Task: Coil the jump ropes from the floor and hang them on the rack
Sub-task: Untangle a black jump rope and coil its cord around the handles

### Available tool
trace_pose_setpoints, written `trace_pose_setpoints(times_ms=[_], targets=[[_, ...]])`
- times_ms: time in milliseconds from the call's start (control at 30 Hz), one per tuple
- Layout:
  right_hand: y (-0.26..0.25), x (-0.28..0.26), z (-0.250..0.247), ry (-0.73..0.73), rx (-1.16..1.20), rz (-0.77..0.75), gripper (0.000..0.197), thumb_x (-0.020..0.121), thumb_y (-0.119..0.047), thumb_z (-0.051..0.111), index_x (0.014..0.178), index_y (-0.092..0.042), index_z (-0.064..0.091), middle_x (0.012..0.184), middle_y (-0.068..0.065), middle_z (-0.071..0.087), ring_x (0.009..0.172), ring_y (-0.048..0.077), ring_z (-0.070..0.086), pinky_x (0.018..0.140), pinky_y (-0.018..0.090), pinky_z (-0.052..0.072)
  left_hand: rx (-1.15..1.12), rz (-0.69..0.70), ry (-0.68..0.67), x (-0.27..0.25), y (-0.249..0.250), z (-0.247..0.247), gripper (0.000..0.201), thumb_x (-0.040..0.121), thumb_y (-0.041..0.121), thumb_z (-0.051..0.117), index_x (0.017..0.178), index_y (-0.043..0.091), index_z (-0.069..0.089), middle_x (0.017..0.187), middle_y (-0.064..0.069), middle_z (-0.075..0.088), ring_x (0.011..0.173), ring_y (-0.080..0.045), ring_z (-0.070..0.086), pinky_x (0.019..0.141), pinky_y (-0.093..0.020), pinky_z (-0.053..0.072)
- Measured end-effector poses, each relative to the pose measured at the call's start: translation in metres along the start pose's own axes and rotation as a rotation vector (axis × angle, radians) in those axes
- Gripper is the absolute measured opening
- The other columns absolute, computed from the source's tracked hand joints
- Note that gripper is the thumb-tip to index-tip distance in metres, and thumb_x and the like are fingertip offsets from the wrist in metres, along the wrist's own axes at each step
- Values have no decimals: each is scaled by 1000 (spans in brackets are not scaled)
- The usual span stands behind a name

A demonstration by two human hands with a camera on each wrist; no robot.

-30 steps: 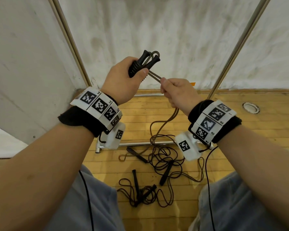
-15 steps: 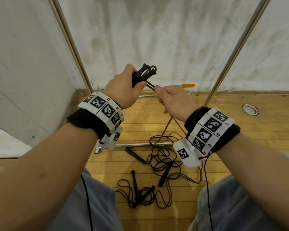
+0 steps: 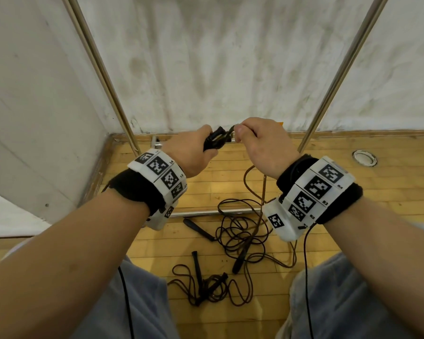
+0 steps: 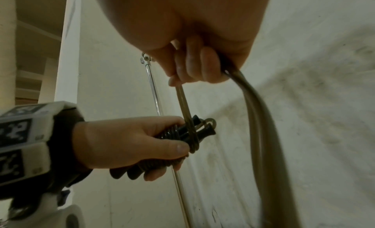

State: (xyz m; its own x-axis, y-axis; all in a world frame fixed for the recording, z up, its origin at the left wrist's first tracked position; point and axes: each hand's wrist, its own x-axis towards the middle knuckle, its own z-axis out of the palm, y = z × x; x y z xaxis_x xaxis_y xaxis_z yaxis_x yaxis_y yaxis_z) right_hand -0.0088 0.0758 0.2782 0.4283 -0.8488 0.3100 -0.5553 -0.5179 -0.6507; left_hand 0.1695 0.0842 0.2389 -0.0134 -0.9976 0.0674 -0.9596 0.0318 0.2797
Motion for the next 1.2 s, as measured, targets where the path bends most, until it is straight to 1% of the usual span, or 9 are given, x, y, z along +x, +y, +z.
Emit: trace_pose_setpoints(times_ms=[133,267,533,633,700,800,900,1033,1200], targets=[[6,3,-3,72,-32,13,34,97,-25,44,76,-7,63,57,-9,44,54,7,42,53,7,32,47,83,-25,-6,17,6,36,85,56,54,108,30,47,89,9,59,73,-15,54,53,-26,34],[11,5,-3,94,-71,27,36,96,-28,45,73,-5,61,55,-7,42,52,8,40,52,7,33,43,76,-75,-11,34,6,40,75,75,50,89,37,50,74,16,57,64,-6,54,49,-24,34],[21,14,-4,70,-97,113,43,96,-34,44,73,-2,63,65,7,58,61,20,51,50,14,32,-68,198,-25,-20,41,5,28,81,57,48,68,33,43,58,10,55,52,-5,52,45,-23,35],[23,17,-6,54,-7,162,42,95,-35,47,75,-4,68,53,3,49,45,4,43,46,16,31,-102,285,22,-23,39,2,25,84,53,51,74,31,44,61,10,54,55,-6,52,47,-24,34],[24,18,-8,-1,72,210,43,94,-38,48,73,-5,68,50,-2,36,41,5,34,49,20,31,-135,351,62,-26,38,-3,22,86,48,54,81,28,47,62,12,52,56,-6,50,49,-22,33],[25,17,-14,-108,312,276,41,92,-41,52,66,-12,66,55,0,45,55,18,40,59,30,36,-204,411,134,-32,40,-11,23,87,47,54,89,24,51,63,18,47,56,-1,47,51,-17,30],[24,14,-13,-193,580,321,35,94,-31,51,69,-9,60,61,9,46,53,19,39,50,26,35,-302,354,222,-34,41,-23,26,84,49,54,89,23,51,63,14,49,55,-2,49,48,-17,31],[14,11,6,-259,797,393,34,99,-24,39,67,-15,48,48,-7,38,41,8,26,41,21,22,-600,123,311,-29,37,-38,21,87,37,62,89,19,53,72,0,62,59,-17,60,53,-31,49],[4,10,17,-125,456,208,25,99,-25,37,89,-15,58,60,-5,44,43,4,34,45,20,28,-911,-49,287,-24,36,-40,13,93,29,57,87,17,54,70,-3,66,47,-19,57,45,-29,45]])
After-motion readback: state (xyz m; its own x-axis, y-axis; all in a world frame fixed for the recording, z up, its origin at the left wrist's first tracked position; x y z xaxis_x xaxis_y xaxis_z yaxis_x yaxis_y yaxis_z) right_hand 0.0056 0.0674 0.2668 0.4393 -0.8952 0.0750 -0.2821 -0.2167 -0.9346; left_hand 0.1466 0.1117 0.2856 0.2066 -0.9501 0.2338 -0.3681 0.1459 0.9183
